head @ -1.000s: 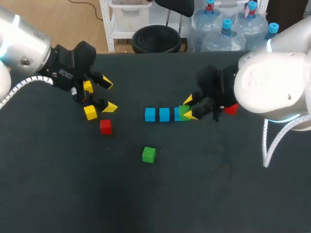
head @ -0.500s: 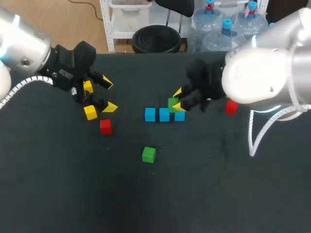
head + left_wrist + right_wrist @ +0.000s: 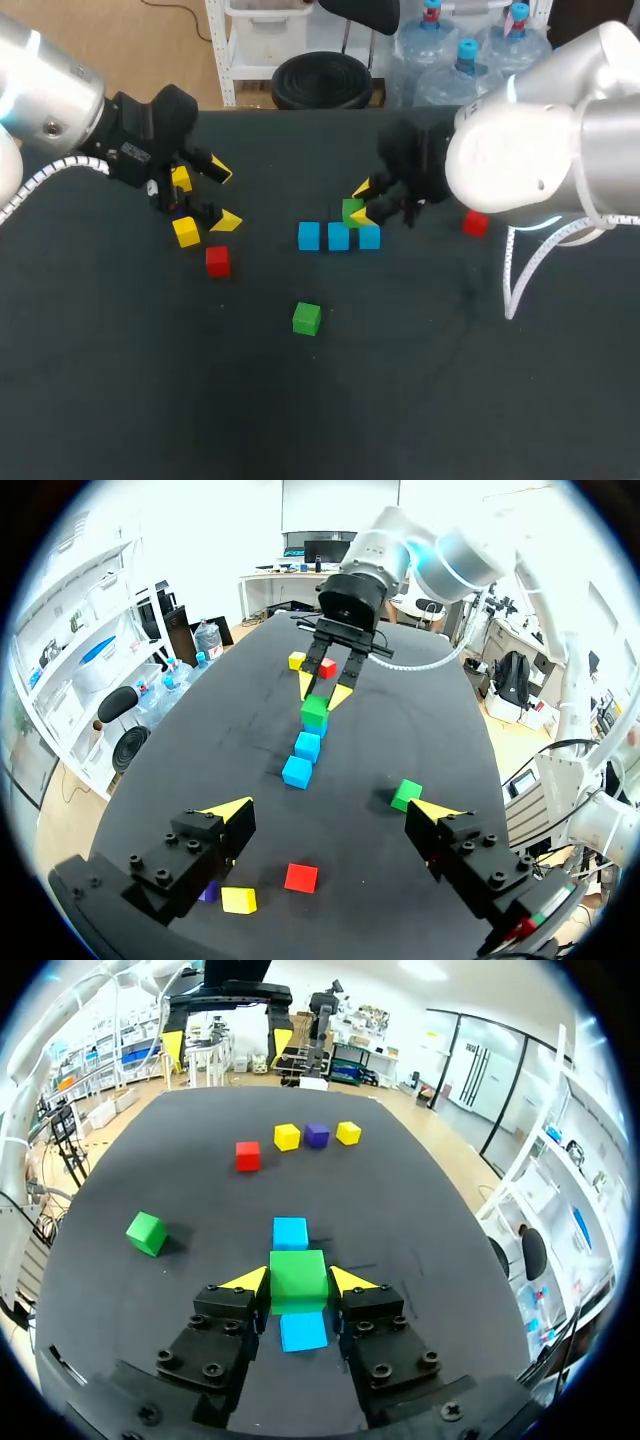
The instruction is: Place the blue cubes, place green cubes on the blue cubes, place the yellow cubes on the green cubes, then place the red cubes on the yellow cubes, and place purple cube on the red cubes.
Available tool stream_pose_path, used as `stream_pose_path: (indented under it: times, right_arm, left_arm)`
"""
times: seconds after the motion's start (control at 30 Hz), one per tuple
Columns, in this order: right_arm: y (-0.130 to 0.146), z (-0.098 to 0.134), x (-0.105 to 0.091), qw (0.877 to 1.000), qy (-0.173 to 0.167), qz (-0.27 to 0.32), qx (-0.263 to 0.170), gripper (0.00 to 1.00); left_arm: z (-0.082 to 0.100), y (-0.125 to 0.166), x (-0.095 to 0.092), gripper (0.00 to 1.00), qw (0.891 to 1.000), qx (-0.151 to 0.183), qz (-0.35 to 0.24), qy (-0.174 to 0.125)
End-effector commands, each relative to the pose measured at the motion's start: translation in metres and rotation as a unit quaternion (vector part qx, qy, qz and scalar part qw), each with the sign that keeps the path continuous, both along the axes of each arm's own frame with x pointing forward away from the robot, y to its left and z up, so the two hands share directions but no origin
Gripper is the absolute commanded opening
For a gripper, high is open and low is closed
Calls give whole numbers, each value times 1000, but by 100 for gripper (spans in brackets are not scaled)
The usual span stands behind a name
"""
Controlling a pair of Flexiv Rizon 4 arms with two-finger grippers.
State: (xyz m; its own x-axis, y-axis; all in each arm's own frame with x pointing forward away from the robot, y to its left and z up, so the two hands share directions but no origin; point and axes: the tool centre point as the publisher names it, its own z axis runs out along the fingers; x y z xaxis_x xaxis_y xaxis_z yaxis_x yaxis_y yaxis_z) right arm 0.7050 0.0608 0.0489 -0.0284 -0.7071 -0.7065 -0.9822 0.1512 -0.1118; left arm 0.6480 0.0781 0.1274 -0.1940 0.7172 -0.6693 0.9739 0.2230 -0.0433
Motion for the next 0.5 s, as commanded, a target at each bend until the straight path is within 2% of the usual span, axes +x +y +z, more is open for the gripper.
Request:
stream_pose_path:
  times: [0.03, 0.5]
  right_arm:
    - [1, -4, 4, 1000, 0, -1, 1, 0]
    - [0, -14, 13, 1000, 7, -9, 4, 0]
  left_arm:
    - [-1, 1, -1, 100, 1000, -3, -1, -2]
    - [-1, 1, -1, 100, 1000, -3, -1, -2]
